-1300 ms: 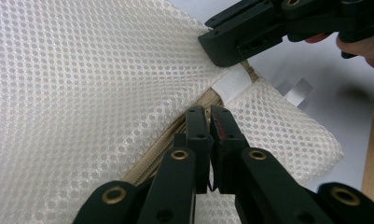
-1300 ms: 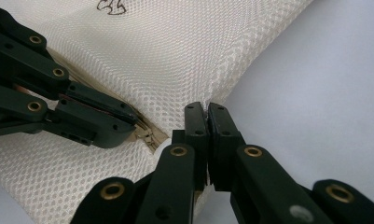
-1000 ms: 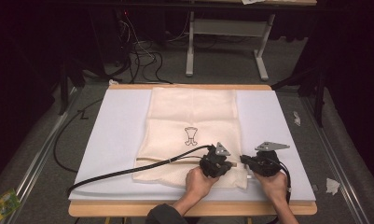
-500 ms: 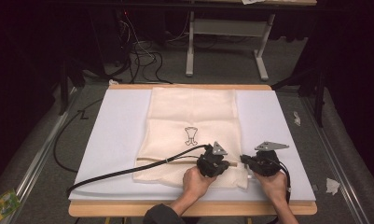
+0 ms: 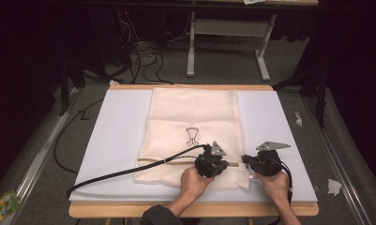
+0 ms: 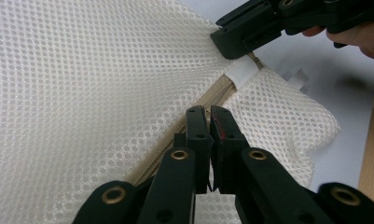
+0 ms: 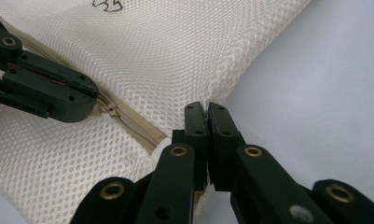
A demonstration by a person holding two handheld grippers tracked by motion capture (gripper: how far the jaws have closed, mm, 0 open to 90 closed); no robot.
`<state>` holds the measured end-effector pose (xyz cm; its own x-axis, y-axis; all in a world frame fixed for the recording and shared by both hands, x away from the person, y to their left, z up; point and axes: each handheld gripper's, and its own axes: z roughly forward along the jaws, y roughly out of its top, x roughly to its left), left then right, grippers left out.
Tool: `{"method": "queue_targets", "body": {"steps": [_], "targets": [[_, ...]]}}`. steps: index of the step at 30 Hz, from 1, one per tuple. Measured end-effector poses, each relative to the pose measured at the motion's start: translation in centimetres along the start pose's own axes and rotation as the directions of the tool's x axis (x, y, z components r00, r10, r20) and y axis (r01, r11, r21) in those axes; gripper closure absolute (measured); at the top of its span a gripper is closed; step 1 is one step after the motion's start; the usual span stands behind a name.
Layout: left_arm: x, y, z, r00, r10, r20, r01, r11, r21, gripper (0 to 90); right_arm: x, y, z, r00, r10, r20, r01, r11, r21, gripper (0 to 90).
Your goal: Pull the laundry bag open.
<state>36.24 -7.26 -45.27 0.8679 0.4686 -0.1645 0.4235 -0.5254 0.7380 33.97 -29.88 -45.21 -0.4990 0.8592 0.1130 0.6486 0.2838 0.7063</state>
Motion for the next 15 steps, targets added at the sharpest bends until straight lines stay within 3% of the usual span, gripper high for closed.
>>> {"method": "queue_targets", "body": {"steps": [11,15], "targets": [[0.11,-0.26,-0.24,0.9999,0.005,-0.010,-0.005,1.0000,-0.008,87.2,-0.03,-0.05,0.11,1.0000,0.005,-0.003,-0.005,1.000,-0.008,89.0],[0.28,-0.31,-0.45,1.0000,-0.001,0.006,0.001,1.0000,-0.004,87.2,0.03,-0.07,0.18,0.9999,0.009,-0.007,-0.009,1.000,-0.002,89.0]]}}
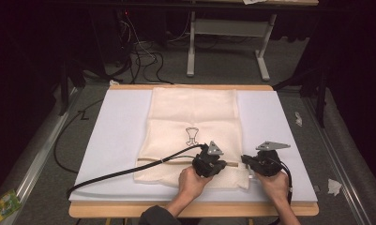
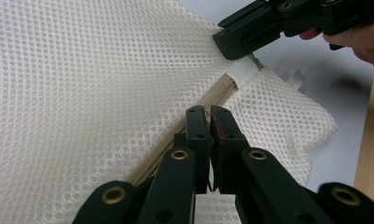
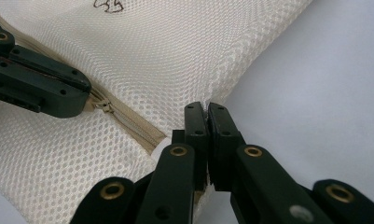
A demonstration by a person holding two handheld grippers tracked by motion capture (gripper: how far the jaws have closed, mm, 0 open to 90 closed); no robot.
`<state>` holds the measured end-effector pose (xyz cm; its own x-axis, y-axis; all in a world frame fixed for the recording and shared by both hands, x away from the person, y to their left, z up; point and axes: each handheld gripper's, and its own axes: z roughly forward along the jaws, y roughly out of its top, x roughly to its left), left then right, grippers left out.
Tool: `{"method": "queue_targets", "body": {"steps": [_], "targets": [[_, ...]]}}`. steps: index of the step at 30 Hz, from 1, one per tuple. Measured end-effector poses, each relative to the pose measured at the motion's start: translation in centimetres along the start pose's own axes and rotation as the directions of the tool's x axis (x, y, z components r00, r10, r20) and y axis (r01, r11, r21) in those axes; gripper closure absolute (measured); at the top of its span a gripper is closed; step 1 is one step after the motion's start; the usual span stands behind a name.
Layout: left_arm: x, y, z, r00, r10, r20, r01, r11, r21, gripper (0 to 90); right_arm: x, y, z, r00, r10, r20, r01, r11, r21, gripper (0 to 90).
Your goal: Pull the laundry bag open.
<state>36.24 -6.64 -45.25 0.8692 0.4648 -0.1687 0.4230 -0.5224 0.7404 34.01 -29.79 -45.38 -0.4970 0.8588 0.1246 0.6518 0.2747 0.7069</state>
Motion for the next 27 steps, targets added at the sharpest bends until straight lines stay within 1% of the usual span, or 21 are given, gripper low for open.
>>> {"method": "queue_targets", "body": {"steps": [5,12,13,15,17,19,21,27], "targets": [[0.2,-0.1,-0.2,1.0000,0.001,-0.004,-0.001,1.0000,0.001,87.2,0.0,0.0,0.1,1.0000,0.009,-0.001,-0.009,1.000,0.002,88.9],[0.1,-0.2,-0.4,0.9999,0.009,-0.010,-0.009,1.0000,0.000,87.2,-0.1,0.0,0.1,1.0000,0.007,-0.004,-0.007,1.000,0.003,89.0],[0.1,-0.2,-0.4,0.9999,0.009,-0.011,-0.009,1.0000,-0.001,87.3,-0.1,0.0,0.1,1.0000,0.005,0.001,-0.005,1.000,0.006,88.9],[0.2,-0.2,-0.5,1.0000,0.003,-0.006,-0.003,1.0000,-0.006,87.2,-0.1,0.0,0.1,0.9999,0.012,-0.002,-0.012,1.000,0.008,88.9],[0.2,-0.3,-0.5,1.0000,-0.007,-0.002,0.007,0.9999,-0.010,87.2,-0.1,0.0,0.1,1.0000,0.005,-0.001,-0.005,1.000,0.004,88.9],[0.3,-0.3,-0.5,1.0000,-0.003,-0.008,0.003,1.0000,-0.008,87.2,-0.1,0.0,0.1,1.0000,0.005,-0.002,-0.005,1.000,0.005,88.9],[0.4,-0.4,-0.7,0.9999,-0.012,-0.006,0.012,0.9999,-0.010,87.2,-0.1,0.0,0.1,1.0000,0.009,0.003,-0.009,1.000,0.009,89.0],[0.6,-0.5,-1.0,0.9998,-0.015,-0.009,0.015,0.9996,-0.022,87.2,-0.1,0.1,0.2,1.0000,0.001,0.006,-0.001,1.000,0.008,89.0]]}}
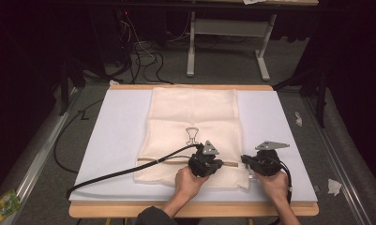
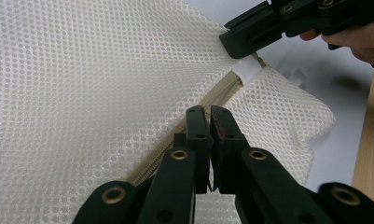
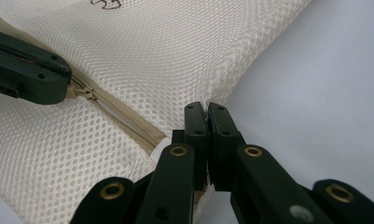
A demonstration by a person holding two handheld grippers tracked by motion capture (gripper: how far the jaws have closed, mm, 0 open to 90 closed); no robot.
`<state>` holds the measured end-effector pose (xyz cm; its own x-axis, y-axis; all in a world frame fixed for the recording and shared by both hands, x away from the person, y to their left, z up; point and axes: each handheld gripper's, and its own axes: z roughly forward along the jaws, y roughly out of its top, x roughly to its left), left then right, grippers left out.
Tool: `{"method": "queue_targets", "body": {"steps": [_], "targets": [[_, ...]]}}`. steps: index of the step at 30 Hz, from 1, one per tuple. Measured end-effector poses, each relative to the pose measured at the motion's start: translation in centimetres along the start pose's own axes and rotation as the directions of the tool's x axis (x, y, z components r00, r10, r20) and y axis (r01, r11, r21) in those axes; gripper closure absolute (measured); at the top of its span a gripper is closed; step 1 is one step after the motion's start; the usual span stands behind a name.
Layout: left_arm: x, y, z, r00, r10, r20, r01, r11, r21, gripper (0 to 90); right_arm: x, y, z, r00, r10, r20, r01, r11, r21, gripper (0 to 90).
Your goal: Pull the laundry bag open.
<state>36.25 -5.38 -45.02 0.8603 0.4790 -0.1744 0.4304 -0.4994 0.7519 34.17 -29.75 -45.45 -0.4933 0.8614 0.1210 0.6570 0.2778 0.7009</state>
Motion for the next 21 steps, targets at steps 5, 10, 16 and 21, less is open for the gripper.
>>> {"method": "queue_targets", "body": {"steps": [5,10,16,21], "targets": [[0.05,-0.18,-0.10,1.0000,-0.004,-0.002,0.004,1.0000,-0.008,87.2,0.06,0.03,0.01,0.9999,-0.012,0.004,0.012,1.000,0.008,89.0],[0.07,-0.18,-0.21,1.0000,-0.009,0.003,0.009,0.9999,-0.015,87.2,0.06,0.04,-0.02,1.0000,-0.008,0.001,0.008,1.000,0.005,89.0],[0.29,-0.36,-0.58,0.9999,-0.003,-0.012,0.003,1.0000,-0.010,87.2,0.01,0.03,0.00,0.9999,-0.014,0.004,0.014,1.000,0.011,89.0],[0.45,-0.43,-0.99,0.9998,0.006,-0.020,-0.006,1.0000,-0.004,87.2,0.05,0.07,0.12,0.9997,-0.023,0.010,0.023,1.000,0.010,89.0]]}}
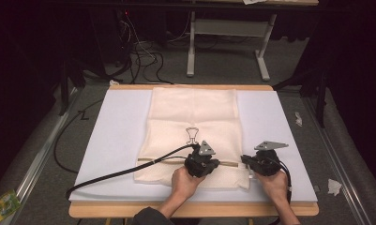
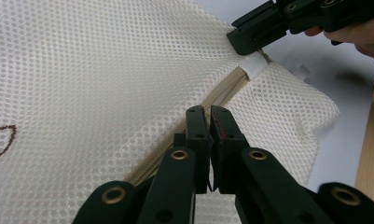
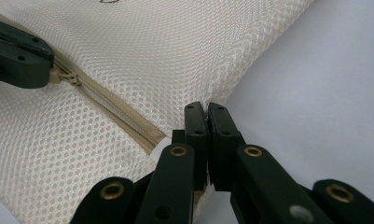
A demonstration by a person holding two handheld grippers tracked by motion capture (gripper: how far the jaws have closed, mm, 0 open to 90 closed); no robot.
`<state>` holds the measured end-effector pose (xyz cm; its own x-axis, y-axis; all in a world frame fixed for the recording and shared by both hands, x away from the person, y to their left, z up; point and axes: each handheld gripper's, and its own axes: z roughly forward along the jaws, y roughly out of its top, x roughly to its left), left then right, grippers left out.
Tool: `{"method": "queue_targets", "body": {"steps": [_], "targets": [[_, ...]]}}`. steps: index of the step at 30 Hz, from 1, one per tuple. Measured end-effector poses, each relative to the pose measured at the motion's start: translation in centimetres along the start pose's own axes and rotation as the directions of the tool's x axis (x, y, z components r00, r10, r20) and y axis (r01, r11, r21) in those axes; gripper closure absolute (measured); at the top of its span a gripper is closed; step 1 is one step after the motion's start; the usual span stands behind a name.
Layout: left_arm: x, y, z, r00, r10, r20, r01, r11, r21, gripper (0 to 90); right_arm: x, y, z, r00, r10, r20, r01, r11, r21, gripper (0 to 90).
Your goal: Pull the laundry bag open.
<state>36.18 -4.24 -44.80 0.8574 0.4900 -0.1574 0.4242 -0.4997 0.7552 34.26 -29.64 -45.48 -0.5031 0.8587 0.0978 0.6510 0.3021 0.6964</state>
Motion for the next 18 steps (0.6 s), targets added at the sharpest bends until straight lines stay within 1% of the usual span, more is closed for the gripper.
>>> {"method": "queue_targets", "body": {"steps": [4,10,12,14,18], "targets": [[0.2,-0.2,-0.2,0.9999,-0.014,0.002,0.014,0.9999,-0.009,87.2,0.0,0.0,0.0,1.0000,0.004,-0.001,-0.004,1.000,0.002,89.0],[0.1,-0.3,-0.6,0.9999,-0.010,-0.005,0.010,0.9998,-0.016,87.2,0.0,0.1,0.0,1.0000,-0.003,0.004,0.003,1.000,-0.002,89.0],[0.1,-0.3,-0.8,0.9999,-0.004,-0.013,0.004,0.9998,-0.018,87.2,0.0,0.1,-0.1,1.0000,0.006,0.001,-0.006,1.000,-0.006,89.0],[0.3,-0.4,-1.1,0.9999,-0.006,-0.016,0.006,0.9998,-0.021,87.2,0.0,0.0,-0.1,1.0000,0.003,0.009,-0.003,1.000,-0.007,89.0],[0.4,-0.6,-1.4,0.9998,-0.009,-0.019,0.008,0.9996,-0.027,87.2,0.0,0.0,0.0,0.9999,0.010,0.008,-0.010,1.000,-0.010,89.0]]}}
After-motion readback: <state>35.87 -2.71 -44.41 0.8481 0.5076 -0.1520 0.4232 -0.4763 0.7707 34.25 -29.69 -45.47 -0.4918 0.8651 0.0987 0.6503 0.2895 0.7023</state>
